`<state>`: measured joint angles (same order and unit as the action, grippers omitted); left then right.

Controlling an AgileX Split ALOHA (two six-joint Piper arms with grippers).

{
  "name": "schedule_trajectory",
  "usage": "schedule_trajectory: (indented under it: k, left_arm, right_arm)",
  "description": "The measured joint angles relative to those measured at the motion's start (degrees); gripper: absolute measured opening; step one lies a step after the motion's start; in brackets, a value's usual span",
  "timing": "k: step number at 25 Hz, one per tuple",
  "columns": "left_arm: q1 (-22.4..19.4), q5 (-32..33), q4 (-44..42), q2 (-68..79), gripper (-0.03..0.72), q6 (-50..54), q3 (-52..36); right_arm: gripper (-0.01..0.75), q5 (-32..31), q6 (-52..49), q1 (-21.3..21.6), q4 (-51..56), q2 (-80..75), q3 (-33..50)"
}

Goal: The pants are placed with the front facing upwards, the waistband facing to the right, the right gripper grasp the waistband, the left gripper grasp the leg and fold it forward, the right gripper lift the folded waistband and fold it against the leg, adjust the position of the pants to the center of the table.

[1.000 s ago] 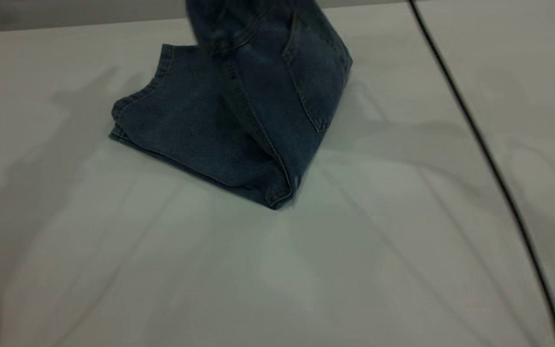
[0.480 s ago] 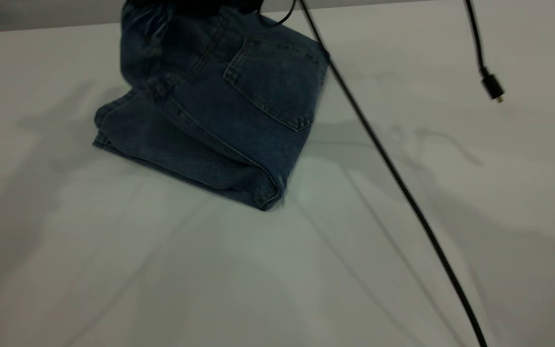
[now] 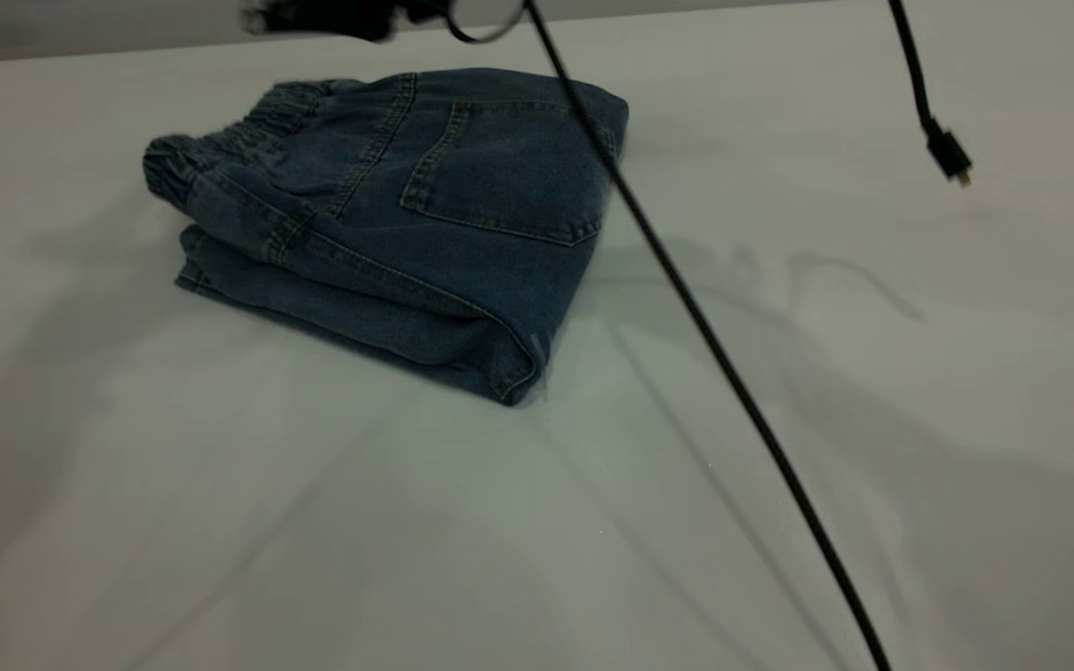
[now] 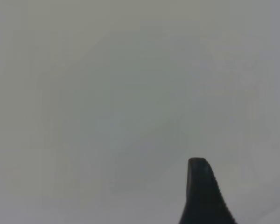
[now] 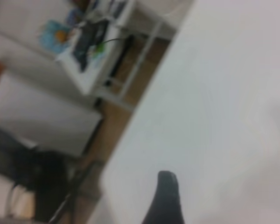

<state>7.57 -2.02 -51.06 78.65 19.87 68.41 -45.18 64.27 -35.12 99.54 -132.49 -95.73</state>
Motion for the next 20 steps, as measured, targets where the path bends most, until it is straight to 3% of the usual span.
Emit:
schedule_trajectory:
  k: [5,8,12,16,20]
  left_arm:
    - [0.0,0.0,0.0,-3.3,0.384,0.0,0.0]
    - [0.0,0.0,0.0,-5.1,0.384,0.3,0.0]
    - [0.0,0.0,0.0,-6.3,0.384,0.6,0.0]
    - [0.0,0.1,0.0,-7.2,0.384,2.1,0.0]
    - [0.0,0.0,0.0,-7.6,0.384,2.1,0.0]
  right_arm:
    - [0.496,2.3,-13.3,-5.3,-9.1,1.8,-4.1]
    - [0.492,9.4,-27.5,-7.4,-20.6,-0.9,-8.4]
    - [0.491,11.4,-47.2,-8.4,-41.1,-5.8,-17.7]
    - [0.491,7.3,-67.1,-8.3,-64.9,-12.3,-28.9]
    - [0.491,-4.2,-82.8,-8.3,-82.2,-18.8,-40.3]
